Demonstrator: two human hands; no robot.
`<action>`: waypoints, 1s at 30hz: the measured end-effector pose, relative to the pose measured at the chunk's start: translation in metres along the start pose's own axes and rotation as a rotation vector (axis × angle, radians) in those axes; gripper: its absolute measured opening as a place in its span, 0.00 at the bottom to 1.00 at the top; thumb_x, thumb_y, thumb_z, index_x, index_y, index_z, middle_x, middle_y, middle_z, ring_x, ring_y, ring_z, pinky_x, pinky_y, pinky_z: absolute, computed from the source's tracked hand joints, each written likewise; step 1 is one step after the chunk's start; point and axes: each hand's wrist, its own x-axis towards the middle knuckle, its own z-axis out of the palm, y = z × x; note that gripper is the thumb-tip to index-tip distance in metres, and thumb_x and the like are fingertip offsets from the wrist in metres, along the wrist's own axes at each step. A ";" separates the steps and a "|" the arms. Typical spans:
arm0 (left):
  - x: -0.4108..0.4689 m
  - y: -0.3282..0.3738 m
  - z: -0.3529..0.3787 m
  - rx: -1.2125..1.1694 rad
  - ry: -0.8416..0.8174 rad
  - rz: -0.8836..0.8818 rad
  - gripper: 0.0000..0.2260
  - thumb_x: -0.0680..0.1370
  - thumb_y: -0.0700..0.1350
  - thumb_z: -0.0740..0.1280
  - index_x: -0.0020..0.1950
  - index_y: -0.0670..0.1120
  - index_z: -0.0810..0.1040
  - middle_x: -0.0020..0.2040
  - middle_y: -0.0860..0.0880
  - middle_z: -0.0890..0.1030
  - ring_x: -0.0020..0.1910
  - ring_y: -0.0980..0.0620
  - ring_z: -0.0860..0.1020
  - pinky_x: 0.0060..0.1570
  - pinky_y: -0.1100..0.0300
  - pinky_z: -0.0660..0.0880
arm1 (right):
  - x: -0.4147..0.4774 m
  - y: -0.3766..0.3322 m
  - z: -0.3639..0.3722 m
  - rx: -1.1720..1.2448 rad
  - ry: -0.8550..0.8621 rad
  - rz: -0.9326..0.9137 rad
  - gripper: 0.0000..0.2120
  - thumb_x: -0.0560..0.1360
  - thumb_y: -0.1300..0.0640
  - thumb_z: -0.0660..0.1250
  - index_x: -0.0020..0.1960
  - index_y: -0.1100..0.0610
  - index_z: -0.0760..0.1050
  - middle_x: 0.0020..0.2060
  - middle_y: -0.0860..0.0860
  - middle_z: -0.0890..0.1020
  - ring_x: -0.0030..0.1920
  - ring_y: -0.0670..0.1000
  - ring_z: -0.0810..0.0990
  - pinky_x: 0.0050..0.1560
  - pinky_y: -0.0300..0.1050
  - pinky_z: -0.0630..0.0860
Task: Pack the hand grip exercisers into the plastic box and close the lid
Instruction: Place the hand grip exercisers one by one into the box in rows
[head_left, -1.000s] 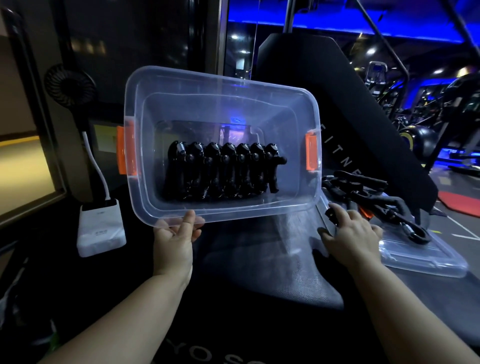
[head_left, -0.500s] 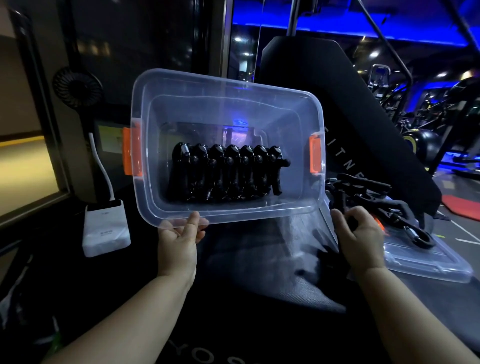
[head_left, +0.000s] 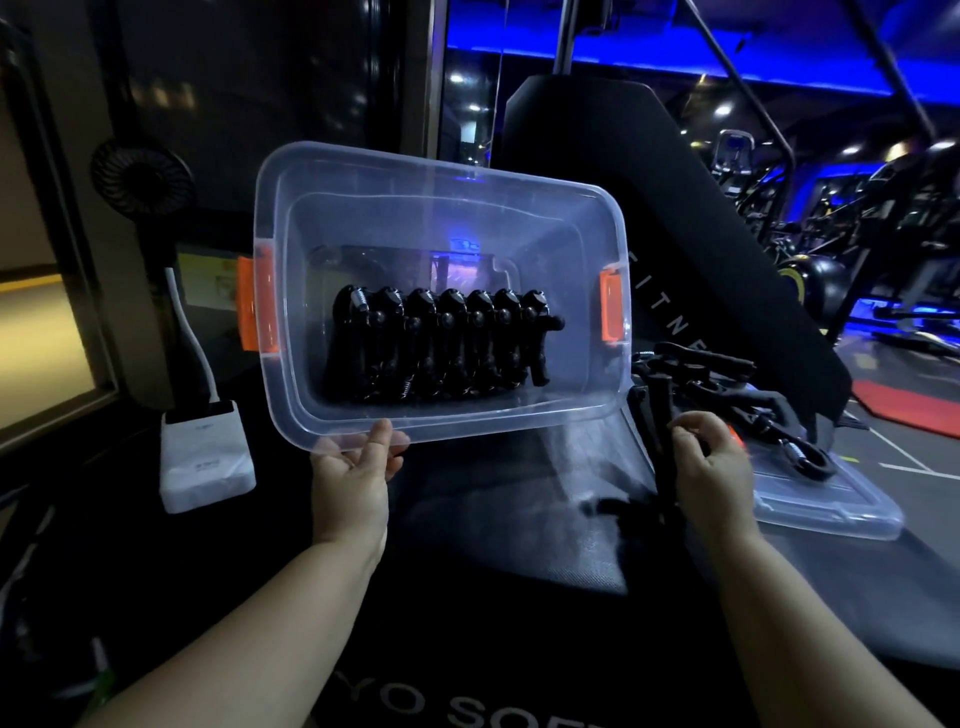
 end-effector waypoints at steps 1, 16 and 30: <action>0.000 0.000 0.000 0.000 -0.002 -0.003 0.07 0.79 0.43 0.66 0.46 0.47 0.67 0.39 0.44 0.82 0.40 0.53 0.82 0.43 0.60 0.75 | -0.001 0.000 -0.001 -0.009 -0.004 0.021 0.08 0.76 0.58 0.63 0.39 0.48 0.73 0.35 0.46 0.77 0.36 0.48 0.73 0.38 0.41 0.67; 0.000 0.001 -0.003 -0.017 -0.013 -0.024 0.07 0.78 0.43 0.66 0.46 0.46 0.68 0.38 0.44 0.83 0.38 0.55 0.82 0.41 0.62 0.76 | -0.011 -0.020 -0.023 -0.681 -0.109 0.044 0.40 0.70 0.55 0.69 0.73 0.39 0.49 0.42 0.57 0.82 0.43 0.61 0.80 0.38 0.47 0.66; 0.005 -0.008 -0.005 -0.043 0.008 -0.068 0.09 0.81 0.49 0.61 0.47 0.45 0.69 0.38 0.46 0.84 0.39 0.53 0.83 0.37 0.64 0.76 | -0.001 -0.134 0.087 0.001 -0.332 -0.075 0.50 0.72 0.63 0.68 0.74 0.34 0.37 0.47 0.50 0.81 0.31 0.44 0.76 0.30 0.35 0.72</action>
